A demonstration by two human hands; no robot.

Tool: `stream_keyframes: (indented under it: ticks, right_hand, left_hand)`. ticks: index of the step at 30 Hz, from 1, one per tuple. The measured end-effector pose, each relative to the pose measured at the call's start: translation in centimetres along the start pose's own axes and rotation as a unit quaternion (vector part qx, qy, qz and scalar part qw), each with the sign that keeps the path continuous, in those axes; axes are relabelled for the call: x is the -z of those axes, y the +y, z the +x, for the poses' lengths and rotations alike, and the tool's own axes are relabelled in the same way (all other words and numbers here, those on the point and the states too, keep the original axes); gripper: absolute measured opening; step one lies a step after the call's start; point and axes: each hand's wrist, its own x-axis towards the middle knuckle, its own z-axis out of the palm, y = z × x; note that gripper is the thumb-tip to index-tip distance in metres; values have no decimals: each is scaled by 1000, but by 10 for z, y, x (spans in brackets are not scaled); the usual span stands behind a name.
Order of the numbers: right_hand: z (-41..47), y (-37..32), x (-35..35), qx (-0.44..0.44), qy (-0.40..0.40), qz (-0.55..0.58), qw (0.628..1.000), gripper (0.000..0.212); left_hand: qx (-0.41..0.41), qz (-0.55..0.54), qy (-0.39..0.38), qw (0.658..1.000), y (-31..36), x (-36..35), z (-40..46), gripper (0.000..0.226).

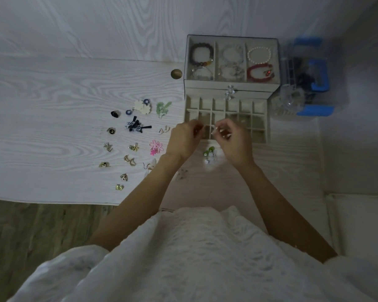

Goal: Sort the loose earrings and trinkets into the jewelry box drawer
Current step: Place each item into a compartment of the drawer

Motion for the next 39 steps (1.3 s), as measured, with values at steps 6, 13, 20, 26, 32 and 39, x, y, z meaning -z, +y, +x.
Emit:
stream_keyframes:
  ticks: [6, 13, 20, 26, 32, 39]
  right_hand:
    - [19, -10, -12, 5, -30, -65, 997, 15]
    - [21, -6, -25, 78, -91, -233, 965, 14]
    - [17, 2, -19, 99, -107, -258, 955, 19]
    - [-1, 8, 2, 104, -71, -167, 978, 15]
    - [-40, 24, 12, 77, -81, -166, 980, 24]
    - [-40, 22, -3, 102, -164, -254, 948, 36]
  left_hand:
    - [-51, 99, 25, 994, -11, 5, -10, 13]
    - [-38, 131, 20, 990, -16, 7, -21, 11]
    - [-25, 111, 29, 993, -17, 6, -20, 7]
    - [-71, 67, 49, 994, -9, 10, -24, 9]
    - [-76, 59, -40, 995, 0, -12, -54, 39]
    - [-8, 85, -83, 993, 0, -26, -52, 41]
